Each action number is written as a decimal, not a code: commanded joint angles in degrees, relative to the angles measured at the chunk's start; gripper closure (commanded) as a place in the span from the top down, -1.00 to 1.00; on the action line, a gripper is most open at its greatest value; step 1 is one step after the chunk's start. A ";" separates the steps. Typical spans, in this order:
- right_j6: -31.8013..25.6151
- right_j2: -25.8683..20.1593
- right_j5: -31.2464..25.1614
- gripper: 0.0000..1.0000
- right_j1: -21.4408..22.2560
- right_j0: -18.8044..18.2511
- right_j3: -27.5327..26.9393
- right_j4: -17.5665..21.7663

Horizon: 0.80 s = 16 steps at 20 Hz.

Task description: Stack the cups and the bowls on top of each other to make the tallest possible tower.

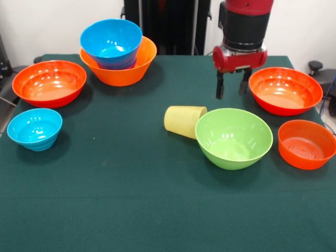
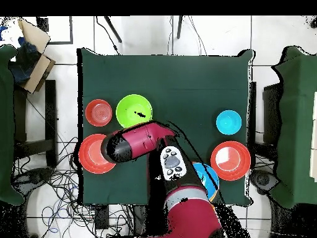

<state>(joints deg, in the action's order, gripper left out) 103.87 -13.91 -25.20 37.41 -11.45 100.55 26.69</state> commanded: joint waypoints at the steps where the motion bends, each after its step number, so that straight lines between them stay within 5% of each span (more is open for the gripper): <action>1: -3.29 -5.99 -9.37 1.00 3.35 0.63 -0.28 -2.22; 16: -1.95 -5.82 -0.04 1.00 -7.09 0.94 -6.63 2.59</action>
<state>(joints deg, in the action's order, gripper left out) 103.87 -15.56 -28.22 36.09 -11.18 97.79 25.66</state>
